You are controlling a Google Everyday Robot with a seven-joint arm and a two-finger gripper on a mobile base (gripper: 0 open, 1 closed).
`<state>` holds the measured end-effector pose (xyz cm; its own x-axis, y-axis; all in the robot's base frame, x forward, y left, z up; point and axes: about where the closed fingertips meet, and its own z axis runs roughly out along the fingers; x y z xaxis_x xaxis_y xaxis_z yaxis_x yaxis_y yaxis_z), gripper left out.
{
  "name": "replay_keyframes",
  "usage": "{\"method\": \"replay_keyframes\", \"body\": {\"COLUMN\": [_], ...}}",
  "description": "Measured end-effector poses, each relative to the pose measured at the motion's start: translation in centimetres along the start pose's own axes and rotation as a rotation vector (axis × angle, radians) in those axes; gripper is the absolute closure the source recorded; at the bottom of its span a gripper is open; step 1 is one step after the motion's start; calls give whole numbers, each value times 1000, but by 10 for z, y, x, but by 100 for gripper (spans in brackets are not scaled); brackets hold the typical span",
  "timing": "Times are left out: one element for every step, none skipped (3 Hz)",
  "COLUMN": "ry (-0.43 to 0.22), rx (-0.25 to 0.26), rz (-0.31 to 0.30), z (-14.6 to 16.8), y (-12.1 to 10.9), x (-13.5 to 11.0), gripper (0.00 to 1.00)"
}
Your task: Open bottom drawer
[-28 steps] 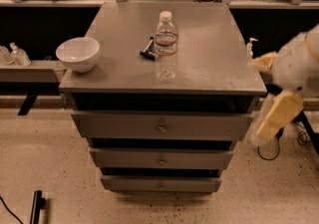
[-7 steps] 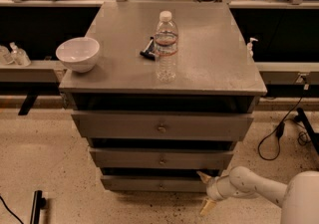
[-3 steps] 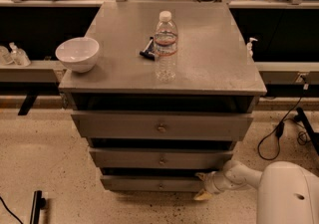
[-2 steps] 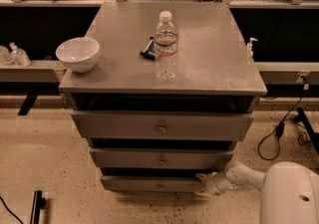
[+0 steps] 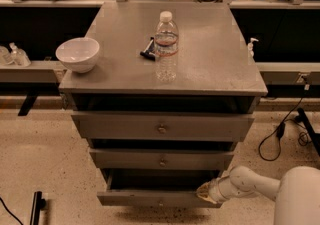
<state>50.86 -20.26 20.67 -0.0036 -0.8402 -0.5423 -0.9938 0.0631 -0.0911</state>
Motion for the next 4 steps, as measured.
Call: {"method": "replay_keyframes", "body": {"ry": [-3, -5, -6, -6], "rx": [0, -4, -5, -5], "rz": [-1, -1, -1, -1], "z": [-1, 1, 2, 2], "y": [0, 2, 2, 2], "x": [-1, -2, -2, -2], "gripper": [82, 59, 36, 12]}}
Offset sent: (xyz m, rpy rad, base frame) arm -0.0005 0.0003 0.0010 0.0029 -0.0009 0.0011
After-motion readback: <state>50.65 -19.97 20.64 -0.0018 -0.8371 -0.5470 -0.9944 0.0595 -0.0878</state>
